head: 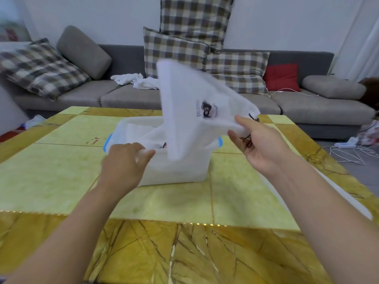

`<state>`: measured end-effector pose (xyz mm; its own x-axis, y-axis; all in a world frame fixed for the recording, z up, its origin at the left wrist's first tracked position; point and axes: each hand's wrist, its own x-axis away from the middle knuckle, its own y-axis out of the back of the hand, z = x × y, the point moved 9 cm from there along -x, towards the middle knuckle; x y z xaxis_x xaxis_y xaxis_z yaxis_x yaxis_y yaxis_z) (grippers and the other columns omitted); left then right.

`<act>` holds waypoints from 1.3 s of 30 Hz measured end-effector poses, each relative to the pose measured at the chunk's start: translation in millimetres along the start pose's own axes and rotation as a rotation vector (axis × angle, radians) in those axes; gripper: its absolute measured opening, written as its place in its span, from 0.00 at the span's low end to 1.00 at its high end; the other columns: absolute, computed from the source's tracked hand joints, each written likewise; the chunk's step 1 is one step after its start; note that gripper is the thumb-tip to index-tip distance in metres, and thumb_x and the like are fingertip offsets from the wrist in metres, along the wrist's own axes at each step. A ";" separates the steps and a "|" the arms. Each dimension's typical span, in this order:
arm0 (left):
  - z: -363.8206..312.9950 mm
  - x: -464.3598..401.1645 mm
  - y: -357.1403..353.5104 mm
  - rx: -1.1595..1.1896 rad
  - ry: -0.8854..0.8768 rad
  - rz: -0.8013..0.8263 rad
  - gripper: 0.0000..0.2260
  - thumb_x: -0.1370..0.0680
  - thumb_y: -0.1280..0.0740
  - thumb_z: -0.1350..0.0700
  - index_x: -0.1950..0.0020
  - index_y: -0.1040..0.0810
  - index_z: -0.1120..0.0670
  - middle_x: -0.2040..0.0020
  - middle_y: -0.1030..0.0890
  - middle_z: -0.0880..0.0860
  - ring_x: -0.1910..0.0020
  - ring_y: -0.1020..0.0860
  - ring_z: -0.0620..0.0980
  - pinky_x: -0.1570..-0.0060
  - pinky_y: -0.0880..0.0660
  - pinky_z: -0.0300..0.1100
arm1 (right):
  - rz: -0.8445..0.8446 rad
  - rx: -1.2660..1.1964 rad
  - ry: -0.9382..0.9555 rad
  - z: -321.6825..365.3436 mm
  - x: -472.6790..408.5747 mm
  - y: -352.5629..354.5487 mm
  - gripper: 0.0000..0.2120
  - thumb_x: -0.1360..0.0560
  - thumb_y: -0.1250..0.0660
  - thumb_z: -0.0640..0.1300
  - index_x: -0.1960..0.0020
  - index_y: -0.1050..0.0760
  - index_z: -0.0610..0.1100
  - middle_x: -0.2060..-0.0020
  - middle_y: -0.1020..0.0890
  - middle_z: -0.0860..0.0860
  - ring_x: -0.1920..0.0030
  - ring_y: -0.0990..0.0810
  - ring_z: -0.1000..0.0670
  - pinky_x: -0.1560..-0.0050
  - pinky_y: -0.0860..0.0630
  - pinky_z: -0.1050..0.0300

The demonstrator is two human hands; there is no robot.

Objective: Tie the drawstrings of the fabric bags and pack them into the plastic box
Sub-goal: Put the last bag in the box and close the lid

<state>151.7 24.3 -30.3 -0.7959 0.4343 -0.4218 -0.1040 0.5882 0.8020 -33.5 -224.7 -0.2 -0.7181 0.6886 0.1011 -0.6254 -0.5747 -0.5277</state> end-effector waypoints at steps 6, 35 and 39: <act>-22.2 8.5 -1.4 0.250 -0.111 0.054 0.14 0.21 0.33 0.45 0.58 0.19 0.54 0.67 0.22 0.50 0.63 0.25 0.50 0.66 0.36 0.39 | 0.094 0.035 -0.158 -20.6 -48.1 -63.3 0.09 0.22 0.33 0.32 0.42 0.26 0.33 0.41 0.20 0.38 0.59 0.16 0.44 0.63 0.16 0.58; -58.0 24.6 -14.5 0.238 -0.227 0.093 0.17 0.19 0.41 0.43 0.57 0.20 0.51 0.62 0.18 0.48 0.59 0.23 0.50 0.60 0.25 0.50 | -0.256 1.227 1.033 70.7 4.7 22.0 0.09 0.23 0.35 0.46 0.60 0.23 0.43 0.67 0.19 0.48 0.65 0.23 0.45 0.63 0.28 0.53; -64.6 26.5 -14.6 0.264 -0.211 0.116 0.15 0.19 0.40 0.44 0.54 0.19 0.51 0.60 0.17 0.48 0.60 0.21 0.48 0.61 0.27 0.45 | -0.406 1.807 -0.031 13.7 -38.6 212.6 0.37 0.32 0.38 0.75 0.41 0.24 0.43 0.41 0.20 0.44 0.42 0.22 0.40 0.47 0.24 0.47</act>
<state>93.7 -16.9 -25.9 -0.6500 0.6236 -0.4344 0.1596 0.6709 0.7242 -142.9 -379.5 -104.8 -0.4507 0.8927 0.0001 -0.2502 -0.1264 0.9599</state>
